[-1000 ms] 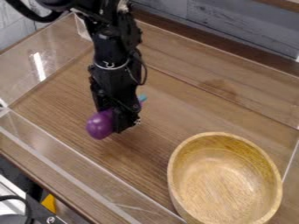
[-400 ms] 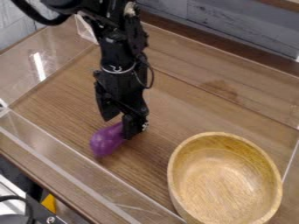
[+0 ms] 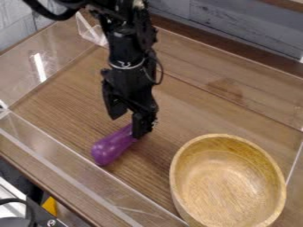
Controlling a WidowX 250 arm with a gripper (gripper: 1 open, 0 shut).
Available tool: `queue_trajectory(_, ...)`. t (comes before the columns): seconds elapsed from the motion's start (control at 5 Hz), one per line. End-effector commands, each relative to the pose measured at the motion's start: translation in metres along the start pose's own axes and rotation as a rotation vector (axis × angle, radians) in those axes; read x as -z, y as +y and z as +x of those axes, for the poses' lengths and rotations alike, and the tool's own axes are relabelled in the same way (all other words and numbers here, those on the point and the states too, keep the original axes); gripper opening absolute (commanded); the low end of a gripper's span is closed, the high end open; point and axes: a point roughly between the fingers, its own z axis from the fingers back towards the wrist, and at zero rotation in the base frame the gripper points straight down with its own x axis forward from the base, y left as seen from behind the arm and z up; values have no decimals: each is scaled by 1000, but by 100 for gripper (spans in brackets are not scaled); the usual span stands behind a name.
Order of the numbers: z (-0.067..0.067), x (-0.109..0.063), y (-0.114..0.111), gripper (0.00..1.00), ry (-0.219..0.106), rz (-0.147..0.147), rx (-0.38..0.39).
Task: Remove the purple eggplant from inside the brown bowl and put it on the table
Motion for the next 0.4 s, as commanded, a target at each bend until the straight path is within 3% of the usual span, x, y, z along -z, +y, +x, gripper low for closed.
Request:
queue_trajectory(0.0, 12, -17, 2, 100, -62, 17, 7)
queue_trajectory(0.2, 16, -23, 0, 100, -70, 14, 11)
